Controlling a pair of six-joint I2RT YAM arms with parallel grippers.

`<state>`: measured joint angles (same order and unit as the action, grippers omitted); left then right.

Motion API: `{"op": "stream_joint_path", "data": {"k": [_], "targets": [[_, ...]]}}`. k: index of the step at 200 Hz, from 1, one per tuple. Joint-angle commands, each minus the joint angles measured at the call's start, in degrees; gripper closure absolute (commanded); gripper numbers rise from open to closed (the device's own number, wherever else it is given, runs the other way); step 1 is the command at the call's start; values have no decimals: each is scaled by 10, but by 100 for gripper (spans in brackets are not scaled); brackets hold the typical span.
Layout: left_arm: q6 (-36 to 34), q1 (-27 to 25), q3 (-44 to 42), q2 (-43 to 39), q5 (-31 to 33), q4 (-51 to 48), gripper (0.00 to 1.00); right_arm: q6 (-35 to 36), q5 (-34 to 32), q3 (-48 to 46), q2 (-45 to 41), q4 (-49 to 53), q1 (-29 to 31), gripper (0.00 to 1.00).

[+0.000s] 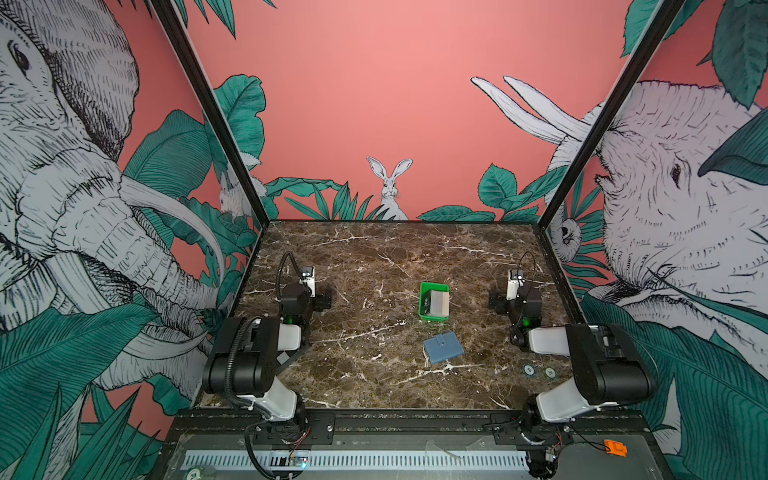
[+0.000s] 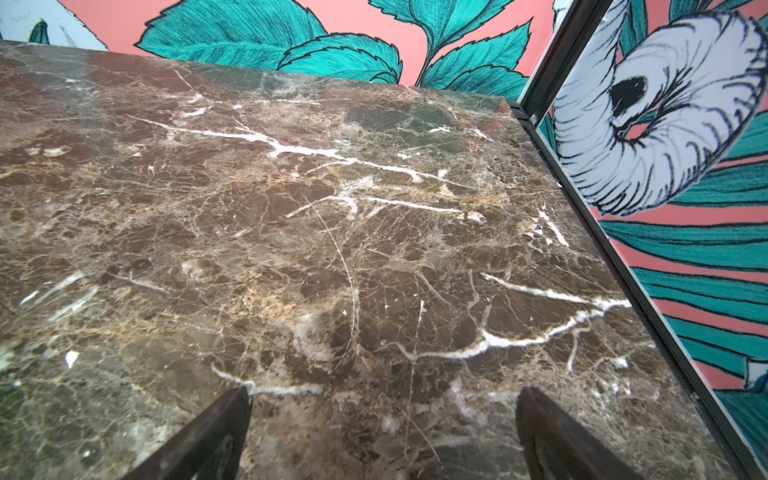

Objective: Put the credit cards into the card holder

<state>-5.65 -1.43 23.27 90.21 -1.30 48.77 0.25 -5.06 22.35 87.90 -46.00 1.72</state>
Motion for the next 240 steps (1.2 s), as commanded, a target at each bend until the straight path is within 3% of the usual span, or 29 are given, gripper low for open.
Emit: {"op": "stream_joint_path", "data": {"k": [1, 96, 154, 240], "targets": [[-8, 2, 6, -12, -5, 6, 1, 3, 6, 13, -4, -13, -2, 2], [-8, 2, 3, -14, -5, 10, 1, 3, 6, 10, -5, -16, -2, 2], [-8, 2, -24, -24, -1, 51, 1, 1, 2, -26, -18, -70, -2, 2], [-2, -3, -17, -88, 24, -19, 1, -8, -21, -27, -68, -28, -2, 2]]}}
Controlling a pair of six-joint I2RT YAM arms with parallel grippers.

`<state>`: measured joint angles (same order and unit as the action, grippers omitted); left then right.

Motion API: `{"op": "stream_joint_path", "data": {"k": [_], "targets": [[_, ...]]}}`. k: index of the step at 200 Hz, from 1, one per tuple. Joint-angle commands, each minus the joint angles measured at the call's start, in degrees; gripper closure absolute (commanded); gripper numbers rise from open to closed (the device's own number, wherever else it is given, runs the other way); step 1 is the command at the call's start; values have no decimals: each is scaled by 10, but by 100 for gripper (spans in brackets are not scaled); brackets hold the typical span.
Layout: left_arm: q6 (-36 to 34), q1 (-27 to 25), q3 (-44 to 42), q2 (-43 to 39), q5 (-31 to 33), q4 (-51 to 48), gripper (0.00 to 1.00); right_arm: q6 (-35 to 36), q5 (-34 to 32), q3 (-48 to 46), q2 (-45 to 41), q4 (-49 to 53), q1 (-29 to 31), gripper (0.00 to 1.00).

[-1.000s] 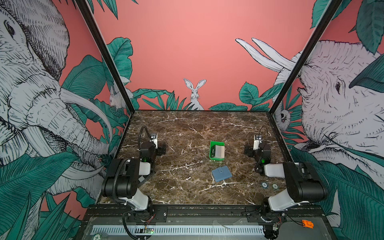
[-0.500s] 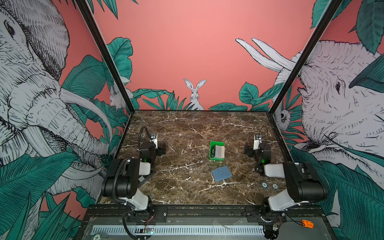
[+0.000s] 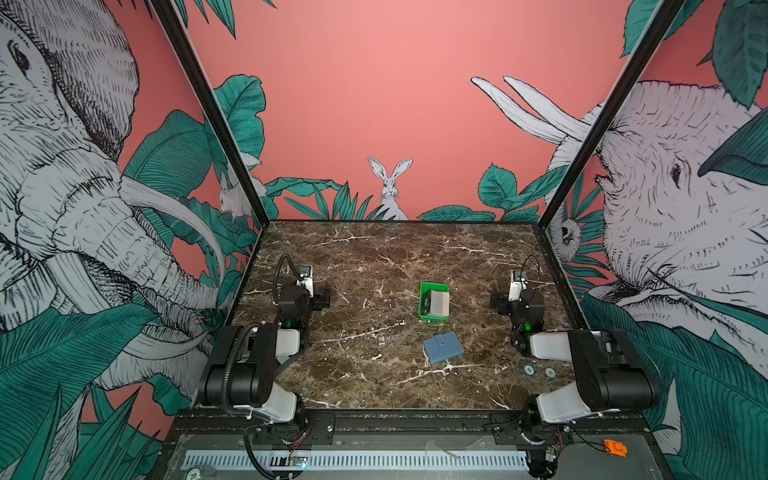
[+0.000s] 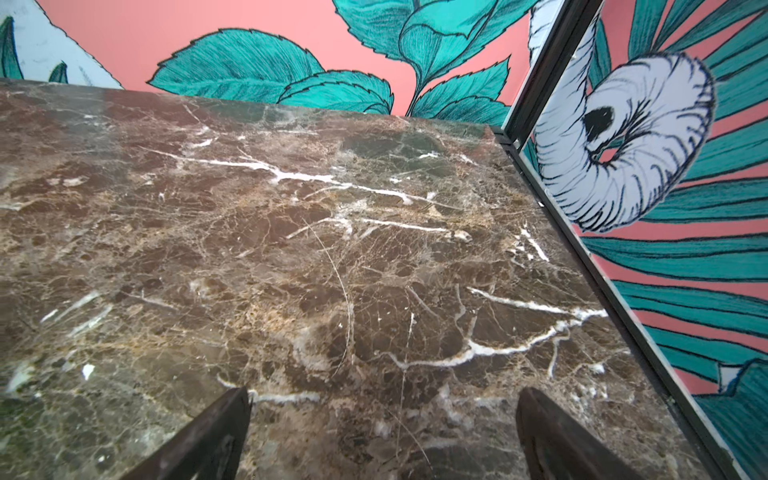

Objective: Put the credit cards into the card holder

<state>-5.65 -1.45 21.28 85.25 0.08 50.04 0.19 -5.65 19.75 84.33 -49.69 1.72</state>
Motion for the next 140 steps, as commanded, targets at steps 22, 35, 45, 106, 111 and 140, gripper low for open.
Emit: {"op": "stream_joint_path", "data": {"k": [22, 35, 45, 106, 111, 140], "targets": [[5, -3, 14, -58, 17, -74, 1, -11, -16, 0, -59, 37, -2, 2], [9, -3, 20, -72, 20, -105, 1, -20, -25, 5, -80, 69, -2, 2], [10, -4, 23, -86, 22, -122, 1, -33, -37, 17, -102, 119, -2, 2], [78, -7, 86, -203, -7, -321, 1, -128, -39, 65, -238, 326, -2, 2], [85, -7, 89, -211, -21, -331, 1, -138, -38, 75, -246, 347, -2, 2], [148, -16, 117, -255, -74, -402, 1, -181, -16, 131, -272, 437, -2, 2]]}}
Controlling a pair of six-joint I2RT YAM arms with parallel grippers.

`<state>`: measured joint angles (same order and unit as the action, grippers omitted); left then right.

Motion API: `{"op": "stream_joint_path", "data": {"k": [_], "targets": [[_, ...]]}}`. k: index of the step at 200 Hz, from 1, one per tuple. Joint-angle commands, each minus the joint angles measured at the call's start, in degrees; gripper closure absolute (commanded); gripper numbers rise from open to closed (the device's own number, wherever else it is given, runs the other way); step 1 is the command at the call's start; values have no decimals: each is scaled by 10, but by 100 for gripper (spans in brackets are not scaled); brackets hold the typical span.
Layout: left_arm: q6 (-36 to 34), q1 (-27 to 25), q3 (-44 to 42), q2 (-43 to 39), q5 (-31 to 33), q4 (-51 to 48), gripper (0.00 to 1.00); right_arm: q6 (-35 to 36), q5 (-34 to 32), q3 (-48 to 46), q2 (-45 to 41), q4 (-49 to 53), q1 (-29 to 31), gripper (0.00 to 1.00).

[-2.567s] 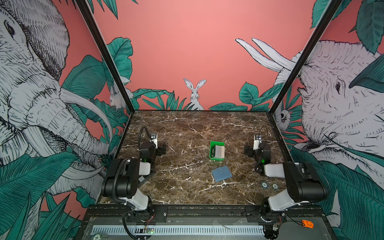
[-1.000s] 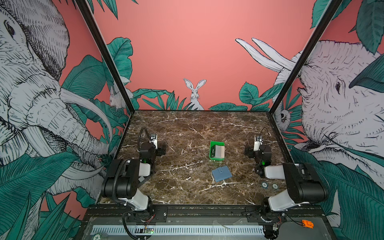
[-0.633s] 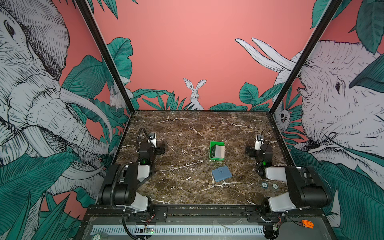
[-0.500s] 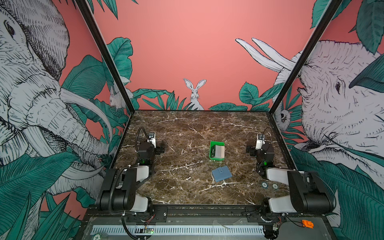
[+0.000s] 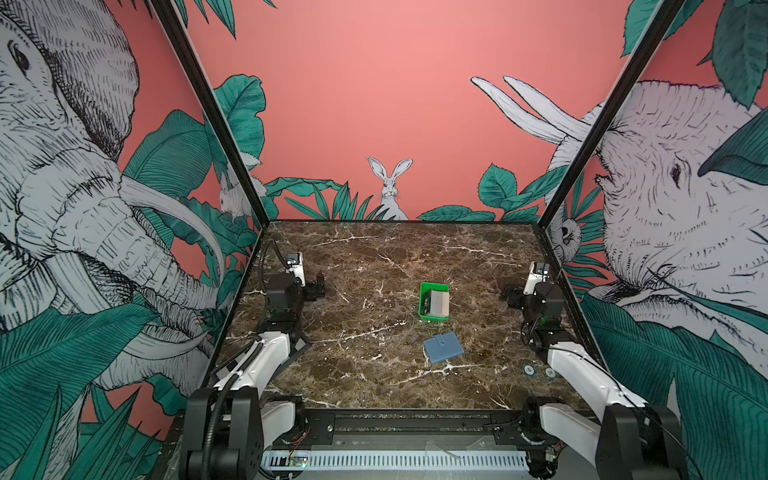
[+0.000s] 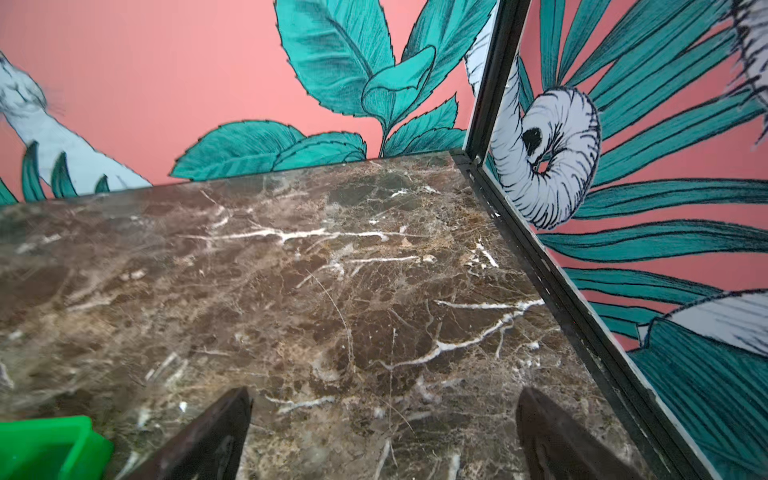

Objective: Put the credit cards into the card holder

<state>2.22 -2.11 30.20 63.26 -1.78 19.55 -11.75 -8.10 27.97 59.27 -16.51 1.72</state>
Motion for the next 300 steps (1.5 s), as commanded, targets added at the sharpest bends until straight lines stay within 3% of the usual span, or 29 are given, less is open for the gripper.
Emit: {"op": "stream_joint_path", "data": {"k": [1, 19, 60, 97, 108, 123, 156, 174, 192, 233, 253, 300], "targets": [[73, -10, 30, -37, -55, -102, 1, -63, 9, 51, -21, 110, -2, 2], [111, -18, 68, -49, -54, -185, 1, -86, 21, 91, -25, 175, -2, 2], [142, -24, 129, -64, -131, -267, 1, -119, 65, 124, -65, 227, -2, 2], [223, -23, 180, -70, -115, -346, 1, -156, 97, 147, -122, 272, -2, 2], [243, -22, 176, -71, -132, -335, 1, -157, 114, 163, -122, 296, -3, 2], [247, -22, 162, -70, -205, -296, 1, -163, 146, 178, -115, 325, -2, 2], [338, -22, 123, -38, -316, -211, 1, -178, 225, 177, -108, 340, -2, 2], [355, -21, 105, -9, -359, -186, 1, -181, 222, 167, -125, 339, -2, 2], [374, -22, 61, -27, -352, -121, 1, -207, 210, 153, -145, 338, -2, 2], [326, -27, 61, -69, -331, -223, 1, -199, 284, 129, -165, 311, -1, 2], [309, -62, 56, -91, -276, -258, 1, -192, 300, 123, -157, 303, 15, 2], [284, -189, 84, -92, -136, -353, 1, -120, 86, 170, -91, 409, 189, 2]]}}
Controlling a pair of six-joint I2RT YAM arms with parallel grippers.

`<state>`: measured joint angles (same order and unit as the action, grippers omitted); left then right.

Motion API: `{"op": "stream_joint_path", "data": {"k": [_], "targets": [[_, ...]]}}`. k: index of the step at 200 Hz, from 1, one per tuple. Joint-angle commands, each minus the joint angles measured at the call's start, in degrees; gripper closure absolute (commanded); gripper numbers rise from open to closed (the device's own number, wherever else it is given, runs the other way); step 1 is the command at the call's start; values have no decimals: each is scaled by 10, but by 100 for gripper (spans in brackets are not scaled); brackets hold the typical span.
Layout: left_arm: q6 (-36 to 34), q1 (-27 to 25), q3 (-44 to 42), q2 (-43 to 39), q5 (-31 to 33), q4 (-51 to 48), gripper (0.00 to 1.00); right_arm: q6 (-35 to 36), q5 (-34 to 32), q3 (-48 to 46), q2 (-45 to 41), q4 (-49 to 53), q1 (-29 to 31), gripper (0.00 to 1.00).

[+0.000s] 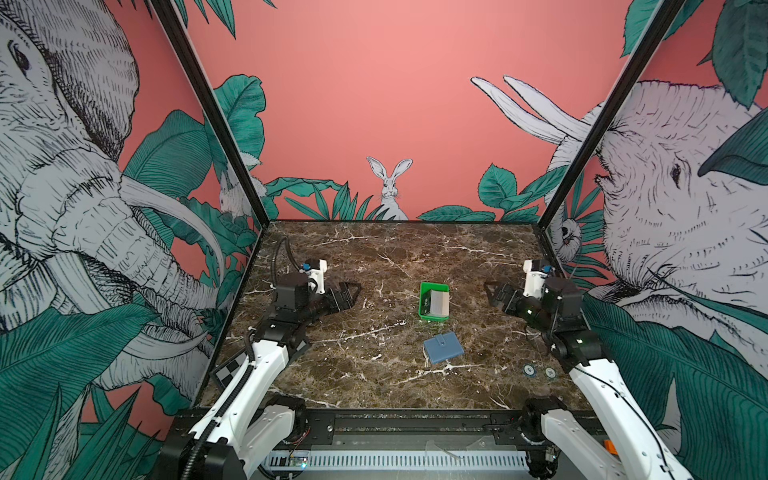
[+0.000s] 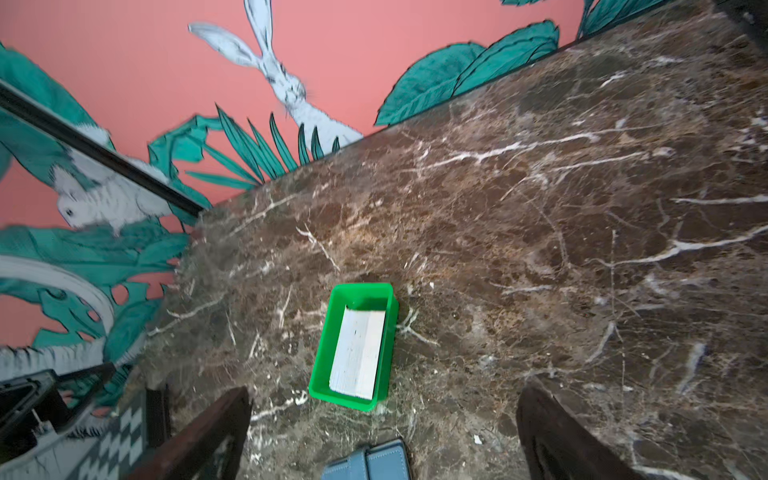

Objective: Put the credit cards into the card holder

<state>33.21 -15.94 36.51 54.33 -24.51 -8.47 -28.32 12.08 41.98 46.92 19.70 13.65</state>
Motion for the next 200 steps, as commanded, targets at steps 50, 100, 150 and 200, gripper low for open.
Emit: {"op": "stream_joint_path", "data": {"k": [50, 100, 150, 200], "targets": [[-39, -171, 54, 23, 179, -126, 1, 58, -162, 28, 89, 57, 161, 2], [-23, -257, 66, 78, 201, -119, 1, 56, -172, -5, 96, 45, 183, 2], [-16, -276, 61, 110, 183, -62, 1, 65, -145, -17, 81, 50, 183, 2], [-28, -321, 72, 136, 243, -61, 6, 38, -128, -32, 97, 48, 185, 3]]}}
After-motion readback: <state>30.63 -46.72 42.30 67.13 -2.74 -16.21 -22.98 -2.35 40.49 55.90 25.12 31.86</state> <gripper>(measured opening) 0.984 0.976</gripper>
